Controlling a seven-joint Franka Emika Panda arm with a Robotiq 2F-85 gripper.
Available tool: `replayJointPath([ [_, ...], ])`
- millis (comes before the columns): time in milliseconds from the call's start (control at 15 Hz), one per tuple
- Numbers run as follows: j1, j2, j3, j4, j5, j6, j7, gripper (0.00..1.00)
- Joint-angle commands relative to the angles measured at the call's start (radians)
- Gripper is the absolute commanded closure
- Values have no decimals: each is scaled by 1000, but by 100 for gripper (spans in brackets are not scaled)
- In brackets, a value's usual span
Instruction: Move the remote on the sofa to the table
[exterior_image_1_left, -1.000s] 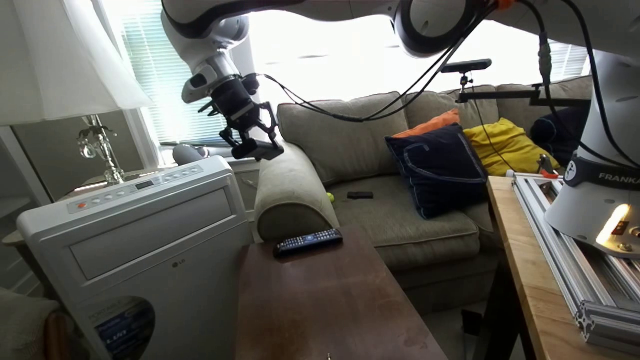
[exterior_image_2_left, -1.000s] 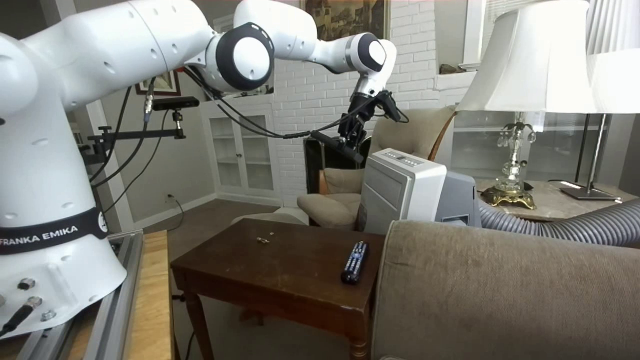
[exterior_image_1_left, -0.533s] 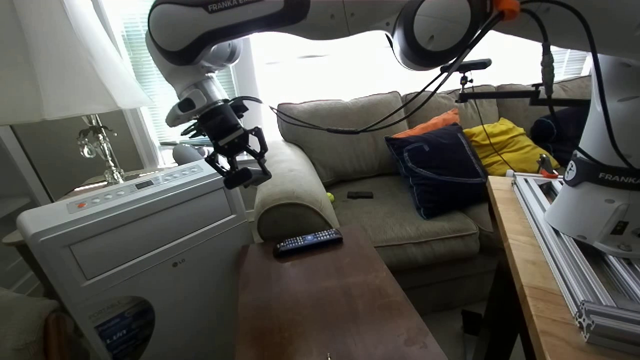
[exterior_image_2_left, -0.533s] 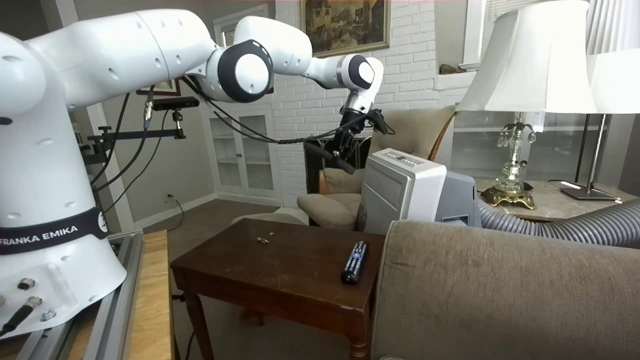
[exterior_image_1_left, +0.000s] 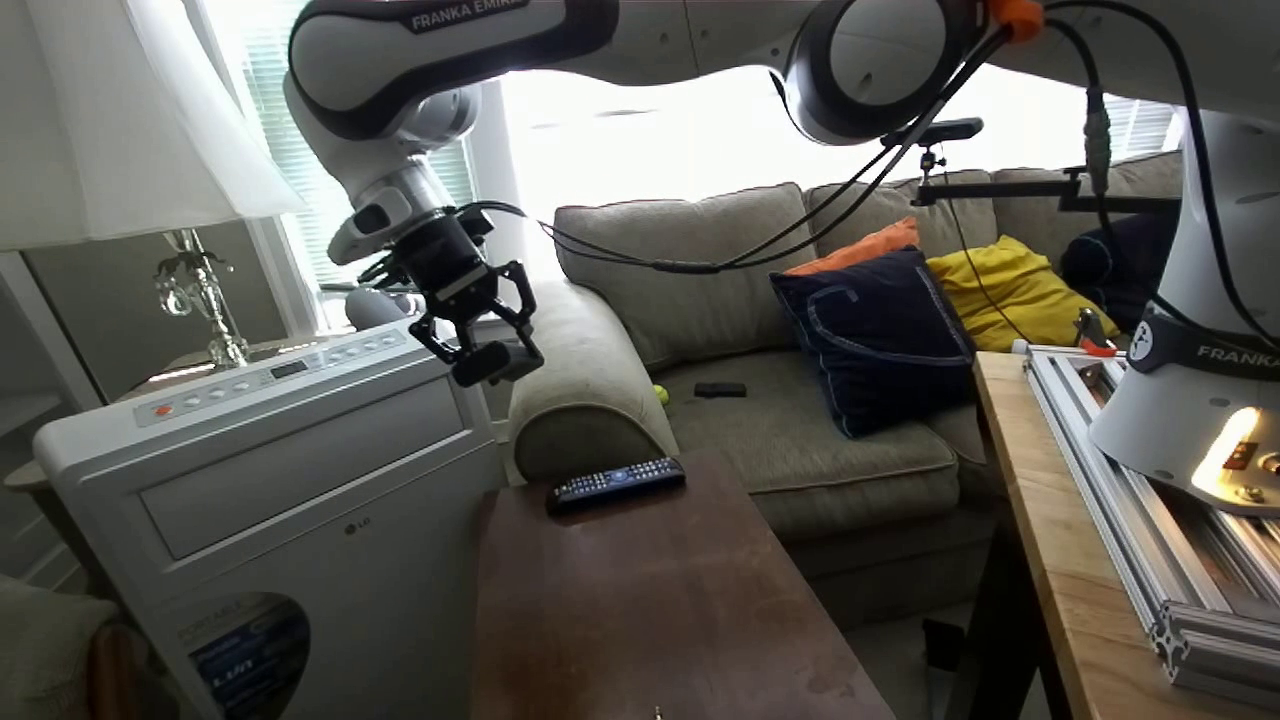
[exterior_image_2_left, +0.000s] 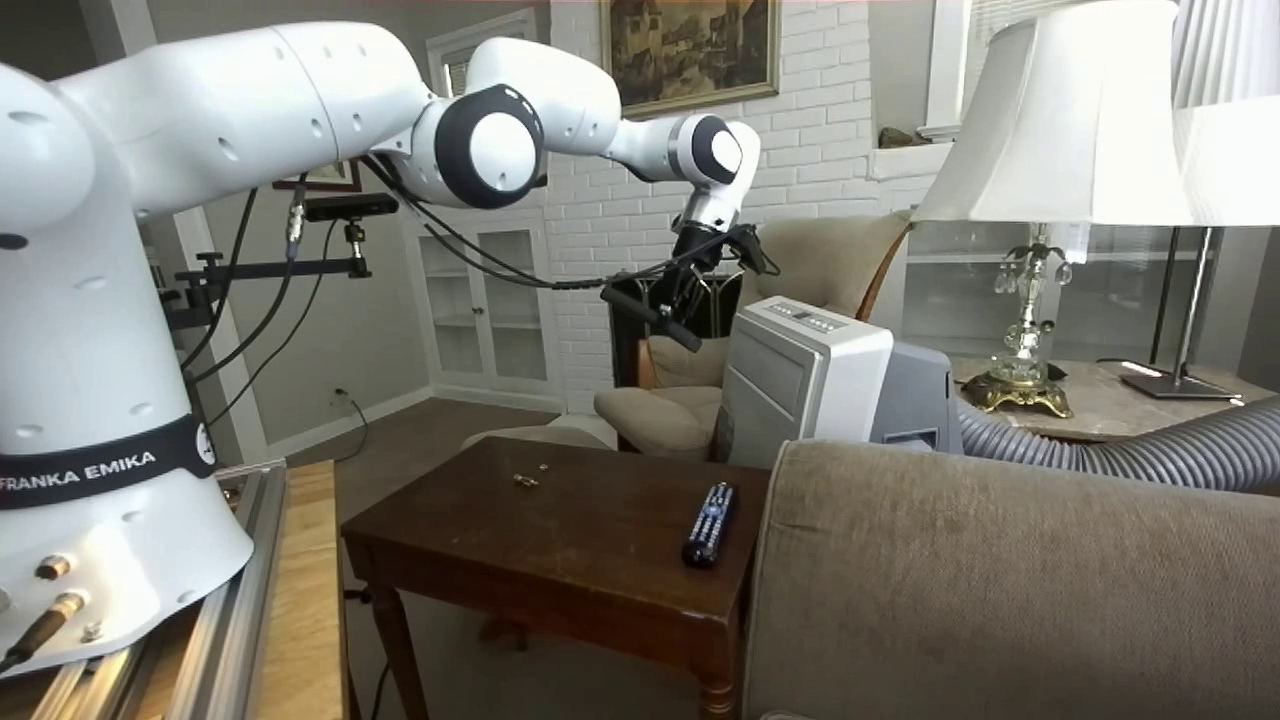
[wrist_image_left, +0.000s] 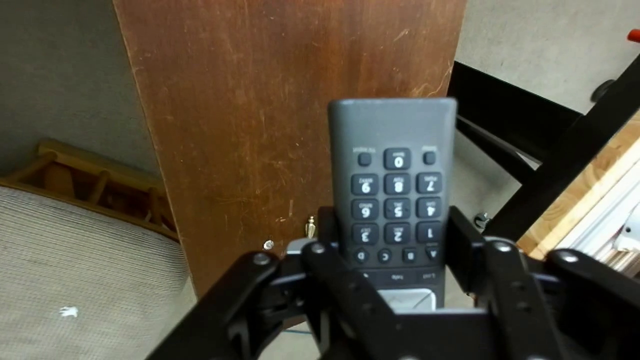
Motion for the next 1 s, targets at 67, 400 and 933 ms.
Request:
replayJointPath([
  [67, -6, 11, 20, 35, 40, 45, 125, 72],
  [400, 12, 17, 33, 27, 65, 215, 365, 72],
  [933, 68, 92, -49, 26, -42, 318, 573, 72],
])
